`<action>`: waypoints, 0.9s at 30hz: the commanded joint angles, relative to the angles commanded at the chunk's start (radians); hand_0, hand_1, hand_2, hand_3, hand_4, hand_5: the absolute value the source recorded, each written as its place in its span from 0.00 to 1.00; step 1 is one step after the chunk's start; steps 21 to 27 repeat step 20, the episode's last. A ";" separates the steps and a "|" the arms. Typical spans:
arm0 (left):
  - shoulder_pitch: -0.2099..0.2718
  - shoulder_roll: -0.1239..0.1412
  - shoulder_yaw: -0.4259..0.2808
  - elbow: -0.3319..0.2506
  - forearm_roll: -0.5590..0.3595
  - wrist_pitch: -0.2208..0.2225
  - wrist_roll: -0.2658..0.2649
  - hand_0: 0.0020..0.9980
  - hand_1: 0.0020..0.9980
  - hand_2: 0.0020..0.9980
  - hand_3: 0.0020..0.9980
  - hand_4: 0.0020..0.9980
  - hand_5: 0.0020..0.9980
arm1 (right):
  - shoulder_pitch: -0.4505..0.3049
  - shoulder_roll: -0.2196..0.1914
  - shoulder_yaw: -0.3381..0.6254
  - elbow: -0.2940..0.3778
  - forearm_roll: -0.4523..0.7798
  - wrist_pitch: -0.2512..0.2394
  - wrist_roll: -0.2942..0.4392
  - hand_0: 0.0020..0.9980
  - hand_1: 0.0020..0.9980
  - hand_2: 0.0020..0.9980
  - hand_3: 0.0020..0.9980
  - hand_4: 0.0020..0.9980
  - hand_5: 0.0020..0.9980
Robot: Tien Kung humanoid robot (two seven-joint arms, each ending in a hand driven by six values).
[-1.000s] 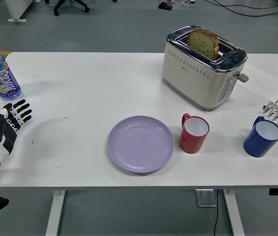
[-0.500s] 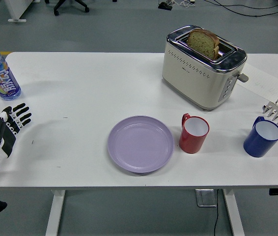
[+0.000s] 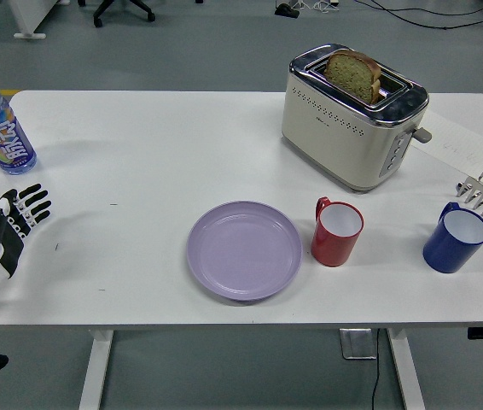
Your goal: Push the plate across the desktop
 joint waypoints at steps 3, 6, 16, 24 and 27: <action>-0.001 0.000 0.001 -0.002 0.001 0.000 0.001 0.82 0.81 0.80 0.76 0.49 1.00 | -0.001 0.001 -0.006 0.000 0.012 -0.001 0.004 0.61 0.55 0.65 0.63 0.14 0.35; -0.003 -0.002 0.001 -0.003 0.001 0.001 0.001 0.82 0.81 0.80 0.76 0.49 1.00 | -0.003 0.003 -0.015 0.000 0.025 -0.001 0.008 0.61 0.55 0.65 0.63 0.14 0.35; -0.015 -0.015 0.000 -0.008 0.001 0.010 -0.014 0.81 0.81 0.79 0.76 0.49 1.00 | -0.012 0.010 -0.029 0.000 0.058 -0.001 0.019 0.60 0.55 0.65 0.63 0.14 0.35; -0.018 -0.016 -0.003 -0.008 0.001 0.011 -0.015 0.81 0.81 0.79 0.76 0.49 1.00 | -0.015 0.011 -0.029 0.000 0.066 -0.002 0.022 0.60 0.55 0.65 0.63 0.14 0.35; -0.018 -0.016 -0.003 -0.008 0.001 0.011 -0.015 0.81 0.81 0.79 0.76 0.49 1.00 | -0.015 0.011 -0.029 0.000 0.066 -0.002 0.022 0.60 0.55 0.65 0.63 0.14 0.35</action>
